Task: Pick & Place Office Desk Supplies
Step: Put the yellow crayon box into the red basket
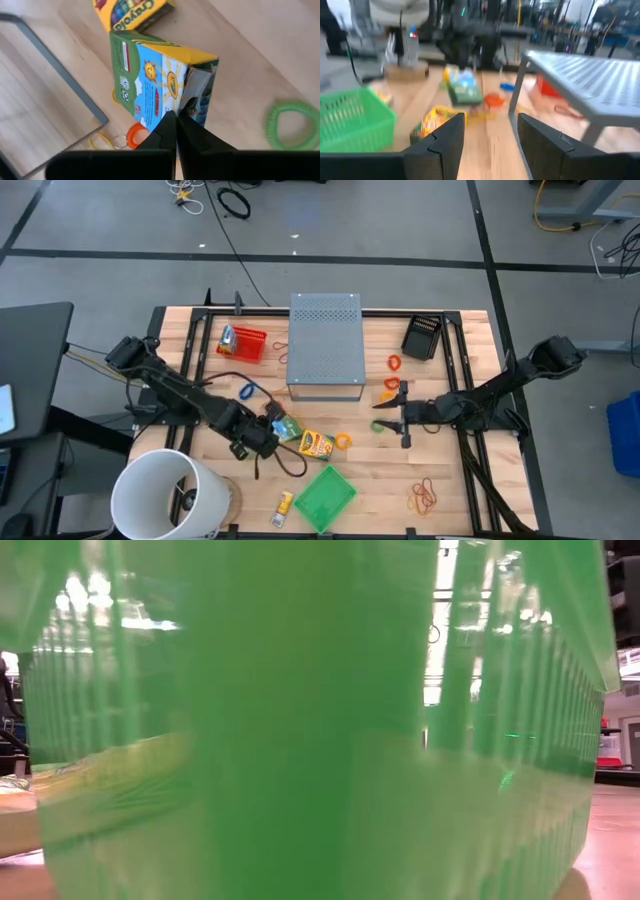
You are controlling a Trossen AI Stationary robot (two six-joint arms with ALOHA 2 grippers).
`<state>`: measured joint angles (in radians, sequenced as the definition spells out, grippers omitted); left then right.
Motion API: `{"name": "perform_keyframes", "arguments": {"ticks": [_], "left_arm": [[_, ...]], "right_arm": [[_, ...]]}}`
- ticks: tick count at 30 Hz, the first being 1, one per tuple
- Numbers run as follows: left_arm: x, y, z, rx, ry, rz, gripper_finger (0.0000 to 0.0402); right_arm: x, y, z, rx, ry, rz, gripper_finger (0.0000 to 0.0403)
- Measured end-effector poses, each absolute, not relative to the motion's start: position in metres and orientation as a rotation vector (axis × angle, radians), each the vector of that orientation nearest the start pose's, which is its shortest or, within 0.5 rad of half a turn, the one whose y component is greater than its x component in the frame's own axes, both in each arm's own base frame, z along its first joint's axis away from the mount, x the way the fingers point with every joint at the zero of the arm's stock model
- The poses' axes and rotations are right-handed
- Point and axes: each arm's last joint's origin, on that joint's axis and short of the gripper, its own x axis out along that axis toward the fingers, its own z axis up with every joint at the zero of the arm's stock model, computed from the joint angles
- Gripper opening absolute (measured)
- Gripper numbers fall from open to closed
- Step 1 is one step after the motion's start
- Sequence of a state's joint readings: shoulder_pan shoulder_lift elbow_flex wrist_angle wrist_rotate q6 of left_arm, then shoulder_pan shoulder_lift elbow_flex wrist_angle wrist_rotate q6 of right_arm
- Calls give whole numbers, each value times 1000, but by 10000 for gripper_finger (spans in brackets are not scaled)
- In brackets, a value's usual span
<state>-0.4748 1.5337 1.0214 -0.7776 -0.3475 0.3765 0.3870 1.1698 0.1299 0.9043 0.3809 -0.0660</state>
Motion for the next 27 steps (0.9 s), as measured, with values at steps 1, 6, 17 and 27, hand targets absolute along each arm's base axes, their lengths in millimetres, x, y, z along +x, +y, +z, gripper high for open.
{"name": "perform_keyframes", "arguments": {"ticks": [1,6,17,27], "left_arm": [[255,-117,211,823,1171,-337,1],[264,-107,225,702,1190,-330,1],[282,-83,257,473,1182,-334,1],[295,-65,282,324,1111,-382,1]], "right_arm": [[182,62,155,-131,164,12,190],[204,72,176,-188,281,25,190],[224,82,188,-229,345,92,192],[258,96,165,-228,340,95,257]]}}
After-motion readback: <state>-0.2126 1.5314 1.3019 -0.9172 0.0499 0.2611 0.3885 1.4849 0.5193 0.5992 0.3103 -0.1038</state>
